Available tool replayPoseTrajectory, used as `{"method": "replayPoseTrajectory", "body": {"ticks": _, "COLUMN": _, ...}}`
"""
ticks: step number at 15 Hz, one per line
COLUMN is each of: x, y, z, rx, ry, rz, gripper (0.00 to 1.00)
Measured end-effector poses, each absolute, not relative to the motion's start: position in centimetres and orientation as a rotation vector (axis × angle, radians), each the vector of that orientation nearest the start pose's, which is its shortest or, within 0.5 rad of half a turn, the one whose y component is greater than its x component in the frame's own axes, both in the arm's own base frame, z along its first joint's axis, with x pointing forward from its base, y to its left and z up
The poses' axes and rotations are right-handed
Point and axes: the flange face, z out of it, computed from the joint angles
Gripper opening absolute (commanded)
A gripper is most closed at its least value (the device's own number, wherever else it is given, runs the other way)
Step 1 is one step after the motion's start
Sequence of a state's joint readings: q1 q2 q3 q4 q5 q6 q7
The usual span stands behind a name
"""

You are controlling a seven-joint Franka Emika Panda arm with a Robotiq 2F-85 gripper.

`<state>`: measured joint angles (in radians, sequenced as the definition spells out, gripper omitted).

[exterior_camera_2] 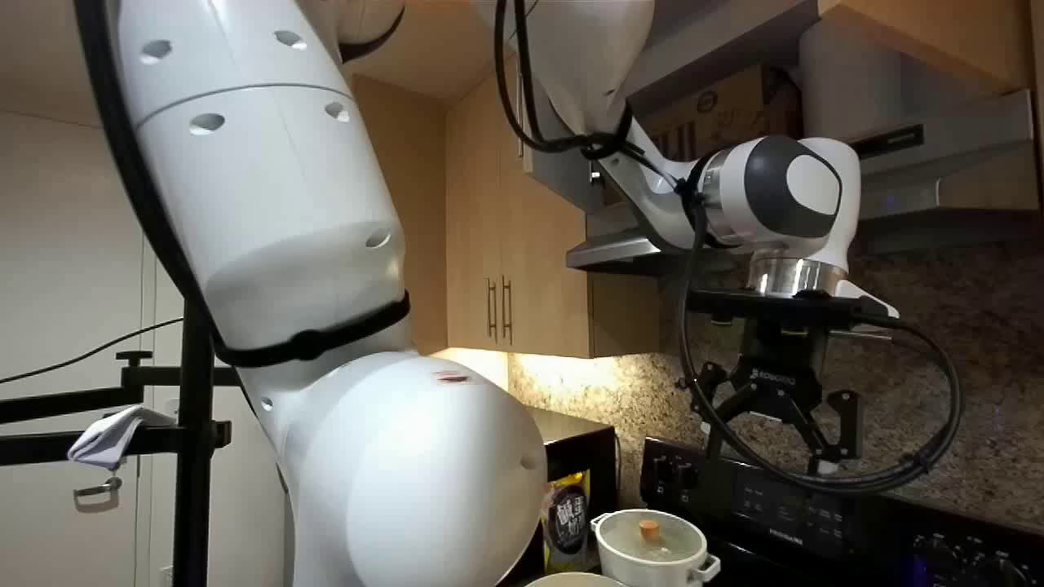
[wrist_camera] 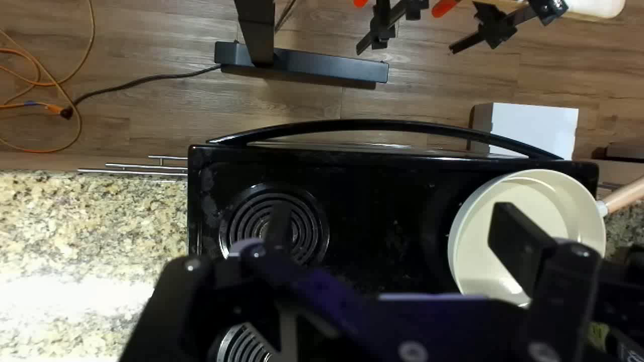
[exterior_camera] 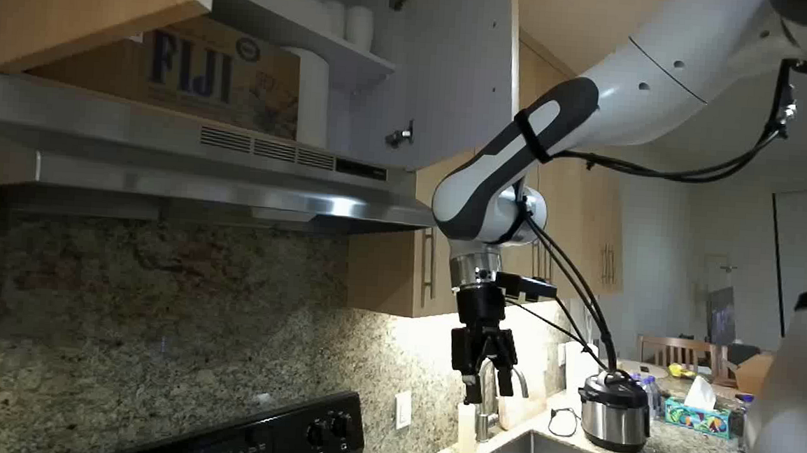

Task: Close the cabinets left door completely

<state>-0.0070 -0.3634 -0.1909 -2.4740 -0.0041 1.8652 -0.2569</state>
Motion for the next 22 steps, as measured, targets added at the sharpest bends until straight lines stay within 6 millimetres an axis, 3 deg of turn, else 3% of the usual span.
{"method": "replayPoseTrajectory", "body": {"ticks": 17, "x": 38.9, "y": -7.8, "z": 40.3, "rx": -3.003, "ry": -0.123, "rz": 0.349, "gripper": 1.0}}
{"method": "replayPoseTrajectory", "body": {"ticks": 22, "x": 39.5, "y": -6.6, "z": 41.3, "rx": -3.033, "ry": -0.179, "rz": 0.33, "gripper": 1.0}}
